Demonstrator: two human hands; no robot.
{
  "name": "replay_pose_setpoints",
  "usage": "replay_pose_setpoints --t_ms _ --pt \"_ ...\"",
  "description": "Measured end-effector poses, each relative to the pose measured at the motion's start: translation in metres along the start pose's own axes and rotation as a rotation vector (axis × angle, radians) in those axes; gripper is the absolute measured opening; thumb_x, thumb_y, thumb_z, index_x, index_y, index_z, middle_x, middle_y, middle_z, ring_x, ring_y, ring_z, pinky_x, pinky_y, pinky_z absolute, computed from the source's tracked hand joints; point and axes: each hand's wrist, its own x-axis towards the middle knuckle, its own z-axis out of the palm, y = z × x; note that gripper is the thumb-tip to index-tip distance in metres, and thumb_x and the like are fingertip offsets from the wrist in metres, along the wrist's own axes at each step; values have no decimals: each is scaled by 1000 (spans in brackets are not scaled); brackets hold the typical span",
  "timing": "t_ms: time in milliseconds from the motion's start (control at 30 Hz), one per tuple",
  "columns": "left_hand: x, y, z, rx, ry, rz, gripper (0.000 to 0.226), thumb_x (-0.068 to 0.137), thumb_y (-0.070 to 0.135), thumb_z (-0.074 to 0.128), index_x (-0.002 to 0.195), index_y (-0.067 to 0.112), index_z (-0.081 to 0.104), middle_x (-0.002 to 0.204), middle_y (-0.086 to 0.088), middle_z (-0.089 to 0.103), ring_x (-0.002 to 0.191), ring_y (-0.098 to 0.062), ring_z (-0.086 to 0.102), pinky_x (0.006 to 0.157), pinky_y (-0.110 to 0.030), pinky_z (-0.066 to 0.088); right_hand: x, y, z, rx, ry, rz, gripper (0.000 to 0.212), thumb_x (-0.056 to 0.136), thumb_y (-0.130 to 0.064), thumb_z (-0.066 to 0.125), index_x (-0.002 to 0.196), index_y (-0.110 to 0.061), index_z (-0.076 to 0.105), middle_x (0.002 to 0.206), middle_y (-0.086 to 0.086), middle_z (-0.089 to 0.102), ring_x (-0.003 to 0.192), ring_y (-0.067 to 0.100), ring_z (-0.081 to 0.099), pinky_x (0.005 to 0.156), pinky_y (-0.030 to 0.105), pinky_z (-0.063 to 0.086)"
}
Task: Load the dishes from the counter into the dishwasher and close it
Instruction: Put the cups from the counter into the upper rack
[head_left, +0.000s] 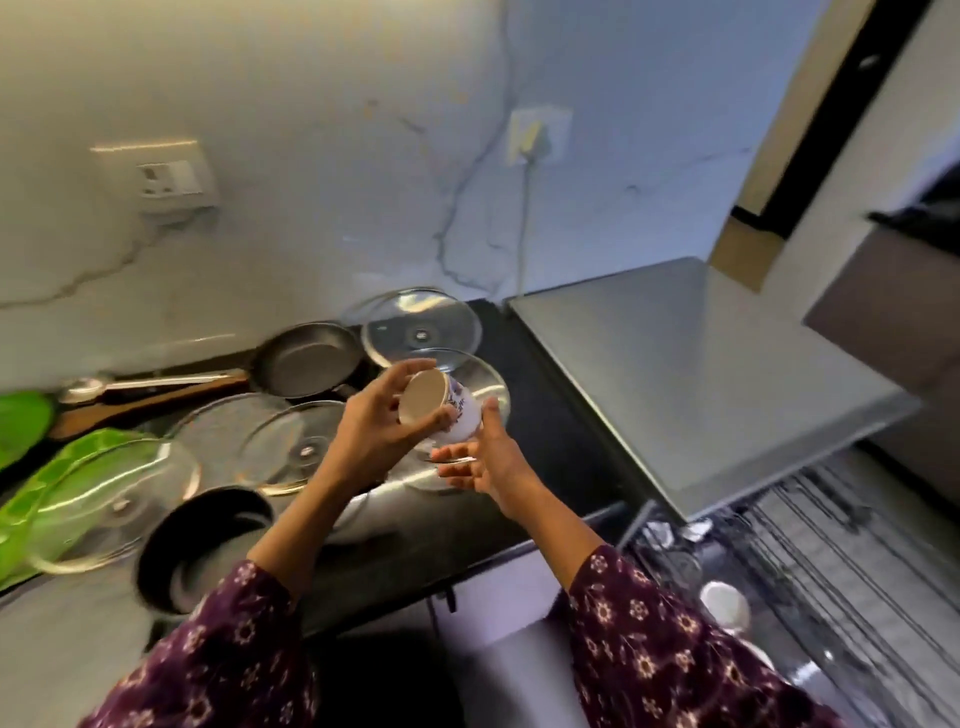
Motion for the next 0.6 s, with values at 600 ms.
replay_pose_setpoints --t_ms 600 --pt "14 41 325 16 -582 38 86 77 48 68 145 15 27 147 -2 35 134 -15 35 110 -31 30 -97 74 -350 167 786 25 59 82 -70 38 81 -14 57 77 12 63 54 16 53 48 23 40"
